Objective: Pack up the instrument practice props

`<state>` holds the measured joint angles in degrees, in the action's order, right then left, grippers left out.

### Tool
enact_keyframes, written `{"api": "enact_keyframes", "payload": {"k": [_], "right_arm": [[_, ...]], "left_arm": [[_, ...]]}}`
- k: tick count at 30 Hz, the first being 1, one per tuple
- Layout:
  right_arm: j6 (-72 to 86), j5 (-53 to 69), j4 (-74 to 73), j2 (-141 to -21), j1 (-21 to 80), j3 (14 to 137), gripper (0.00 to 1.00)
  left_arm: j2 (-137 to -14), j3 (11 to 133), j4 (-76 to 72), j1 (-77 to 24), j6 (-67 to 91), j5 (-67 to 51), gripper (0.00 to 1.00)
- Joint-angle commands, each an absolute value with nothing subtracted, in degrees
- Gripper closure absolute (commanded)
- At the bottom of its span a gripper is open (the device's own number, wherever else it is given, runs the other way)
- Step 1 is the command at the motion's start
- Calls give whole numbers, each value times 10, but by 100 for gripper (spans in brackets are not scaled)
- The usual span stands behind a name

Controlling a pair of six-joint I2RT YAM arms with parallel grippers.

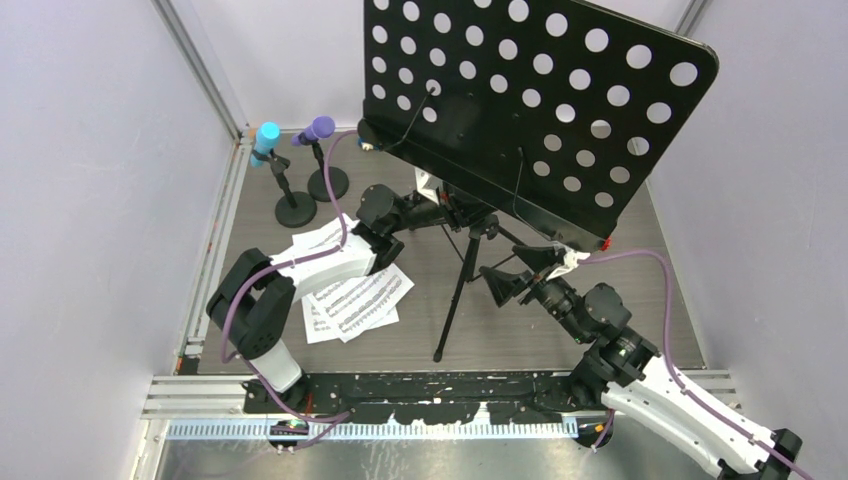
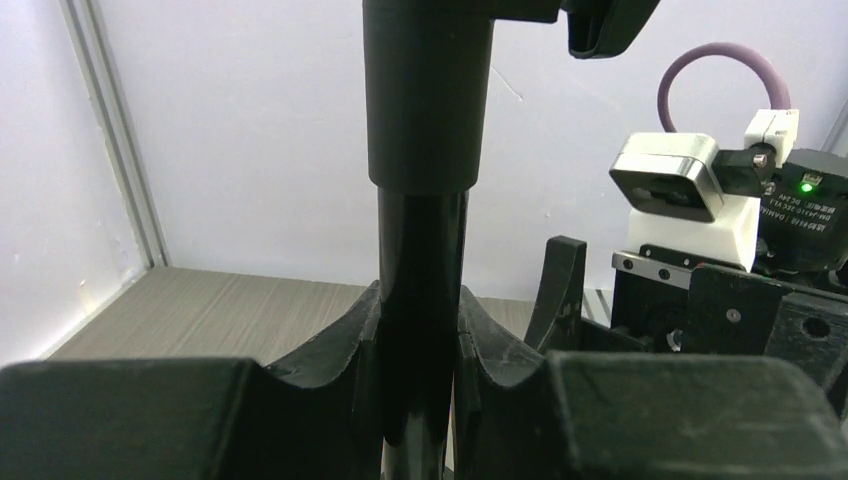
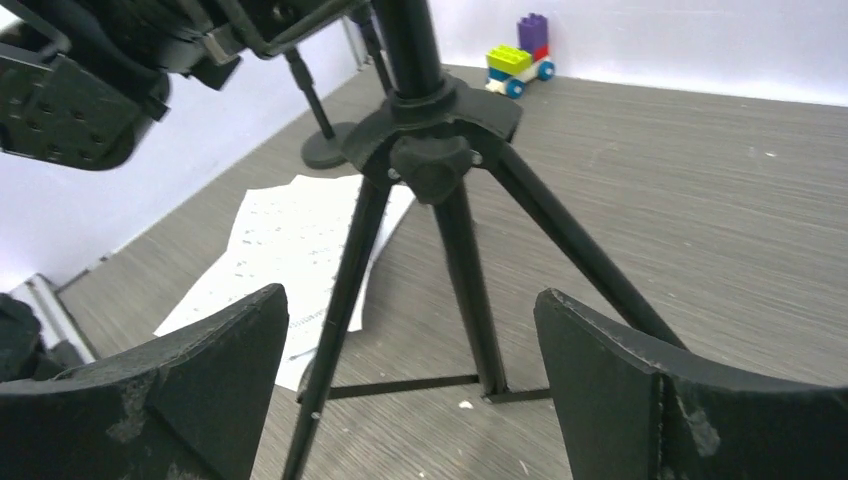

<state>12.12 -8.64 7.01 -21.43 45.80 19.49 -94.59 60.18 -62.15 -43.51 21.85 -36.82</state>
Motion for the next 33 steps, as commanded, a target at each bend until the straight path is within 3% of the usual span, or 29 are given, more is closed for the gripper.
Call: {"api": "enact_keyframes", "payload": {"k": [1, 8, 13, 16, 24, 27, 33], "right_arm": [[146, -27, 194, -242, 458, 179, 5], [290, 46, 391, -388, 463, 116, 14], [282, 11, 453, -477, 482, 117, 15], [266, -8, 478, -509, 487, 120, 21], [187, 47, 505, -537, 490, 128, 71], [134, 75, 478, -530, 489, 146, 96], [-11, 64, 392, -478, 490, 180, 99]], "left_arm": [[-936, 588, -564, -432, 263, -354, 100], [-940, 590, -571, -432, 267, -355, 100], [-940, 589, -572, -432, 266, -356, 100], [-939, 589, -571, -432, 266, -356, 100], [-938, 591, -573, -432, 268, -356, 100], [-934, 593, -569, -432, 268, -358, 100], [-924, 594, -558, -432, 265, -364, 100]]}}
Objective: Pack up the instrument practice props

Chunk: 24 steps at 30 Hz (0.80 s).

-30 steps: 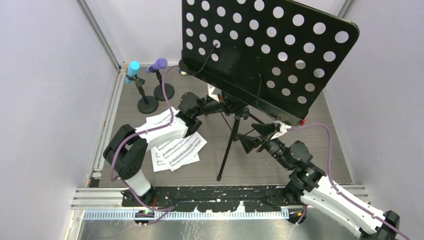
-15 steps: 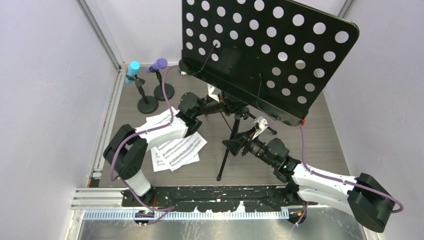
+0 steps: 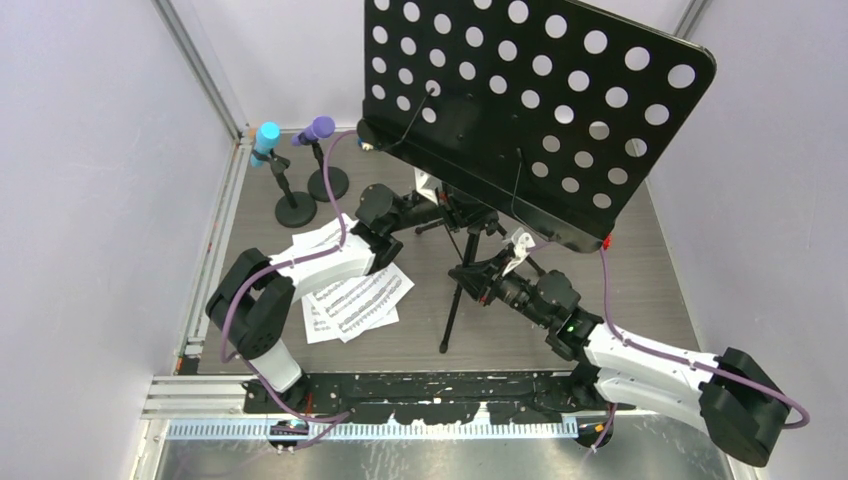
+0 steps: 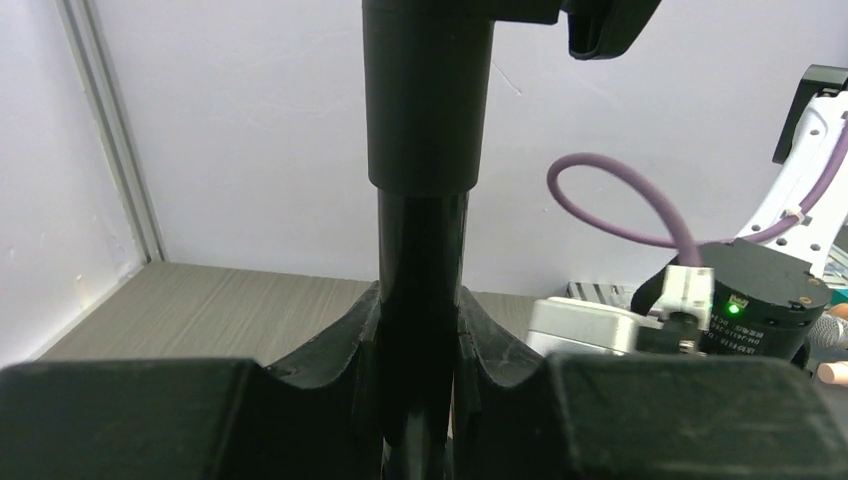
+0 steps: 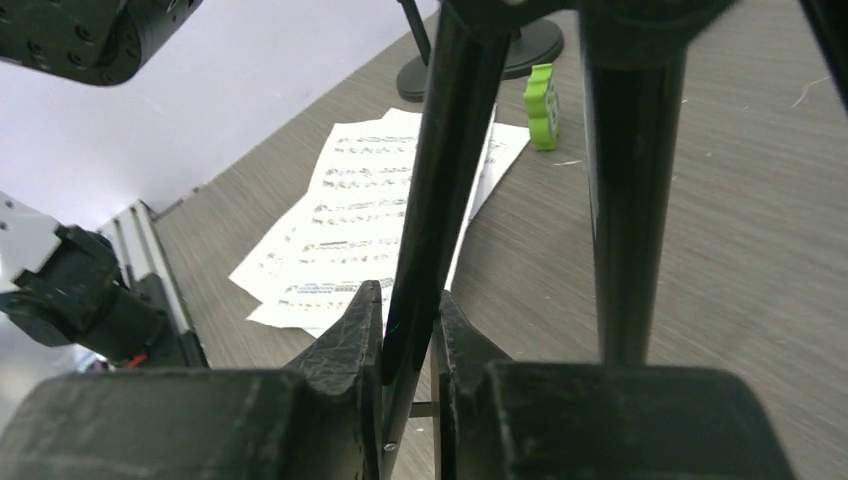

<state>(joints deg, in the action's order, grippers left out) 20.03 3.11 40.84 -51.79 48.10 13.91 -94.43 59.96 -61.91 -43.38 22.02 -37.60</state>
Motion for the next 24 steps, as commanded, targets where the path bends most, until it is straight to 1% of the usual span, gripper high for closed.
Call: {"api": "enact_keyframes", "payload": {"k": [1, 4, 8, 9, 13, 16, 19, 21, 24], "right_arm": [[-29, 50, 378, -469, 490, 185, 99], [-75, 34, 332, -452, 490, 199, 99], [-84, 30, 309, -445, 490, 200, 99], [-83, 29, 309, -443, 490, 198, 99], [-76, 28, 310, -439, 490, 190, 99], [-73, 28, 308, -441, 490, 189, 99], [-70, 28, 309, -444, 490, 189, 99], [-67, 29, 309, -447, 490, 190, 100], [-63, 31, 308, -448, 490, 190, 99]], "left_arm": [[-922, 592, -557, -432, 264, -364, 100], [-917, 588, -555, -432, 262, -365, 100], [-908, 586, -554, -432, 260, -363, 99], [-906, 586, -552, -432, 259, -361, 96], [-895, 577, -561, -432, 259, -335, 71], [-891, 564, -597, -432, 266, -305, 62], [-899, 554, -663, -432, 283, -282, 47], [-909, 547, -712, -432, 296, -267, 44], [-928, 552, -764, -432, 324, -254, 42]]}}
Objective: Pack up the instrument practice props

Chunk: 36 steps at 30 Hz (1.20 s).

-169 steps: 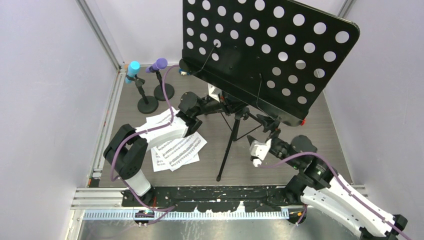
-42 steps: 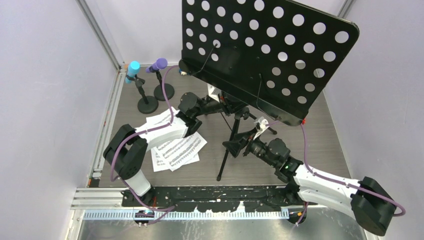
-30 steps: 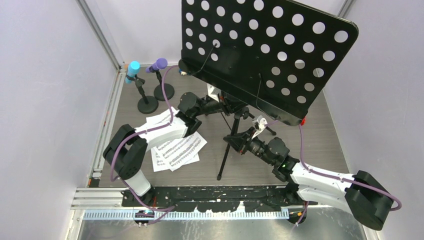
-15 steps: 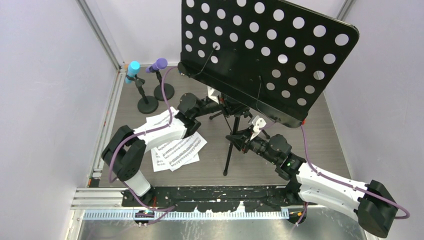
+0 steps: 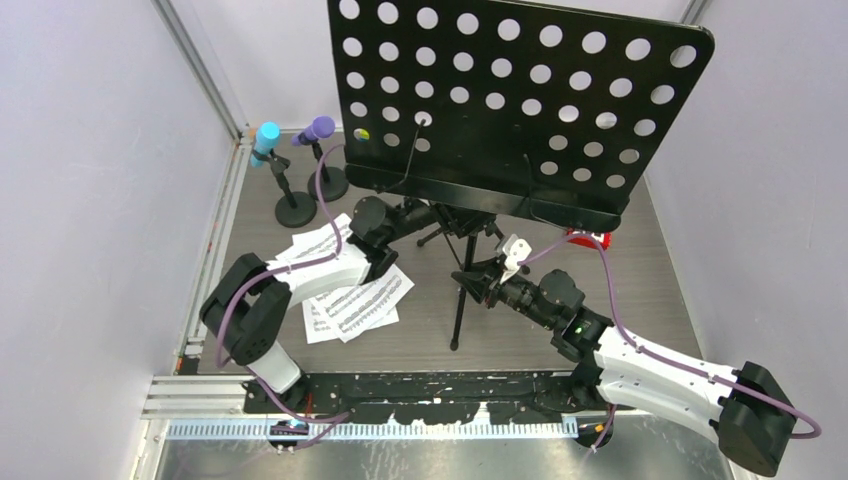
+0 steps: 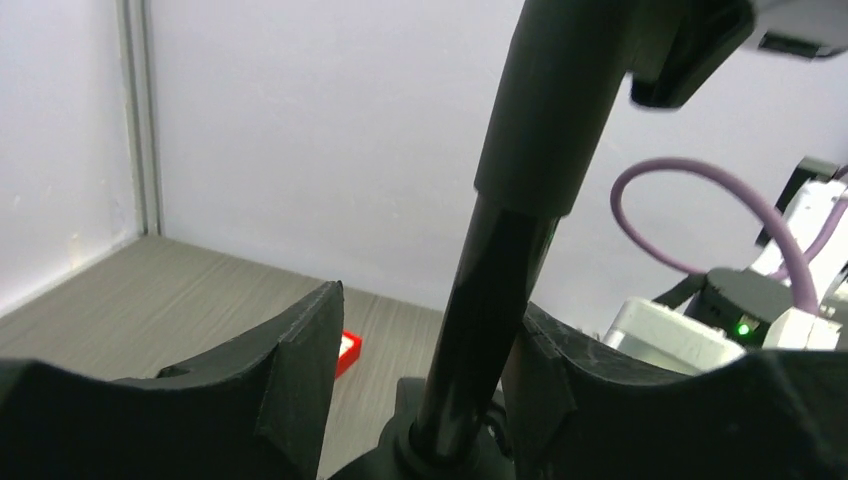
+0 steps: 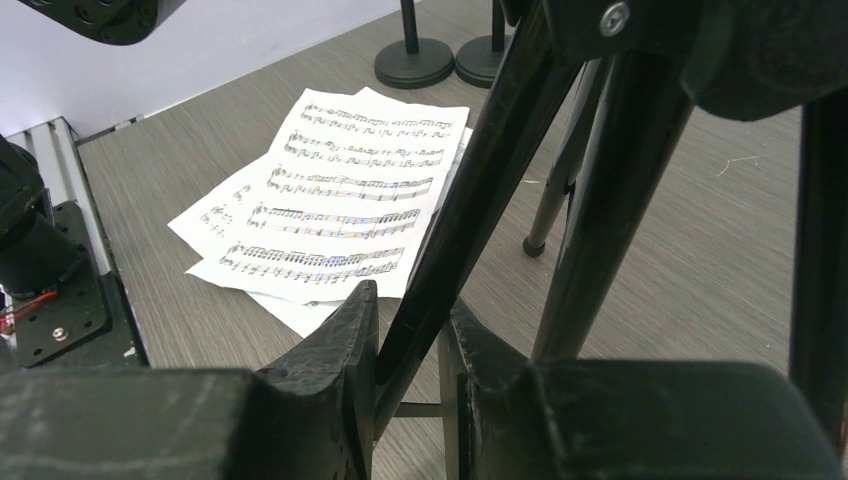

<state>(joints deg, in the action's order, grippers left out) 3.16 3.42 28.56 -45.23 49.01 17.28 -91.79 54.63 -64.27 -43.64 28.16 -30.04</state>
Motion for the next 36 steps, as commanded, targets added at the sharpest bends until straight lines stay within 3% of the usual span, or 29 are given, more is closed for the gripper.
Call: {"api": "enact_keyframes", "payload": {"k": [1, 29, 36], "right_arm": [[-62, 32, 308, -450, 490, 190, 99], [-61, 47, 283, -437, 490, 186, 99], [-62, 50, 282, -438, 489, 186, 99]], "left_arm": [[-936, 557, -772, -432, 333, -259, 42], [-970, 676, -788, -387, 421, -378, 43], [-969, 677, -795, -380, 428, -386, 33]]}}
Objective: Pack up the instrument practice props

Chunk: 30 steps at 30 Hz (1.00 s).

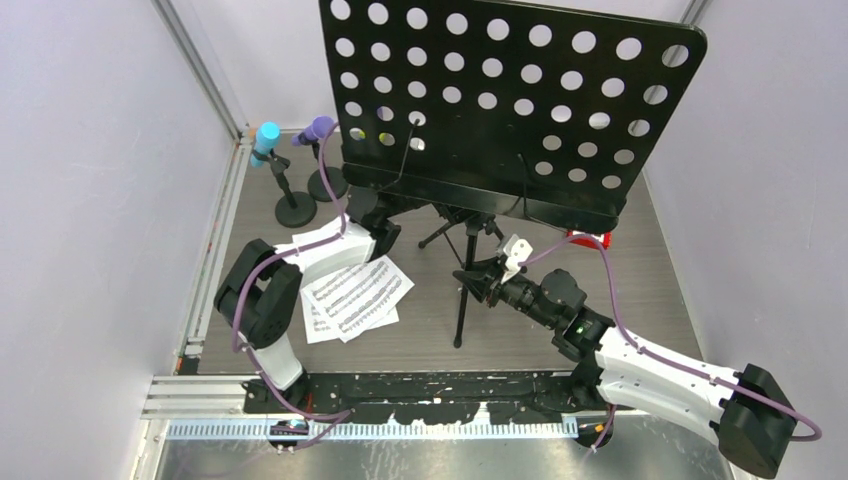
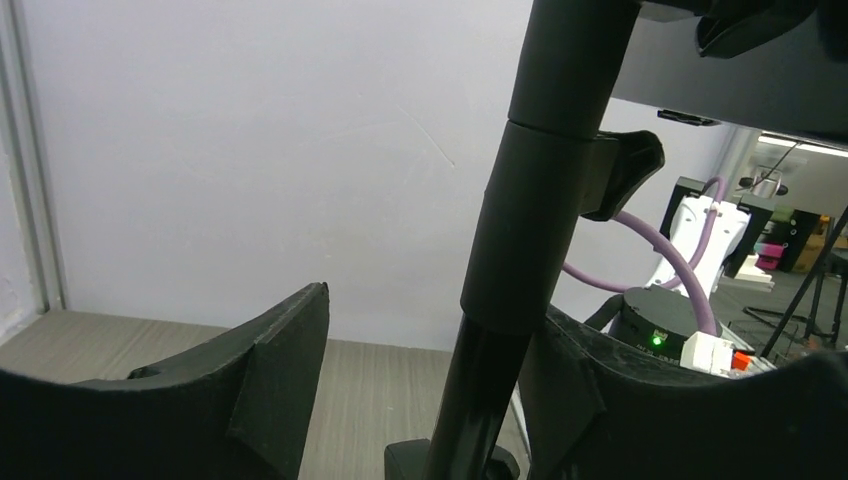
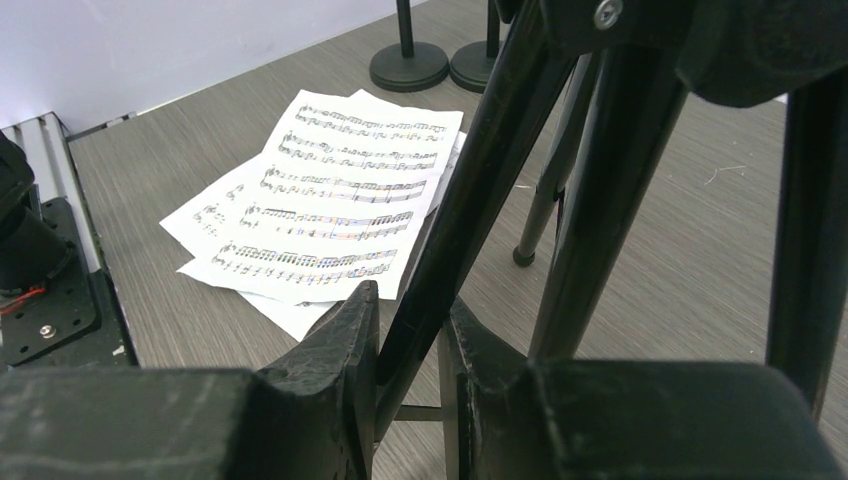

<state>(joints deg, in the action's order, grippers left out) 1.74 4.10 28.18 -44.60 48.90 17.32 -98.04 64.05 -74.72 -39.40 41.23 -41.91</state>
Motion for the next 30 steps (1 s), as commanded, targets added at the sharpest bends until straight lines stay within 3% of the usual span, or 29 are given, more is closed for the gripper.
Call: {"api": "enact_keyframes", "payload": {"k": [1, 8, 14, 22, 30], "right_arm": [[-61, 51, 282, -438, 490, 187, 99], [-66, 47, 268, -429, 490, 185, 99], [-70, 41, 267, -430, 490, 183, 99], [-65, 52, 278, -449, 490, 187, 99], [-75, 37, 268, -431, 490, 183, 99]], "left_arm": [[-969, 678, -792, -378, 429, -383, 33], [-970, 679, -781, -370, 427, -392, 42], [-972, 686, -820, -370, 455, -463, 39], [-974, 701, -820, -367, 454, -450, 44], [-973, 709, -820, -367, 466, -504, 34]]}}
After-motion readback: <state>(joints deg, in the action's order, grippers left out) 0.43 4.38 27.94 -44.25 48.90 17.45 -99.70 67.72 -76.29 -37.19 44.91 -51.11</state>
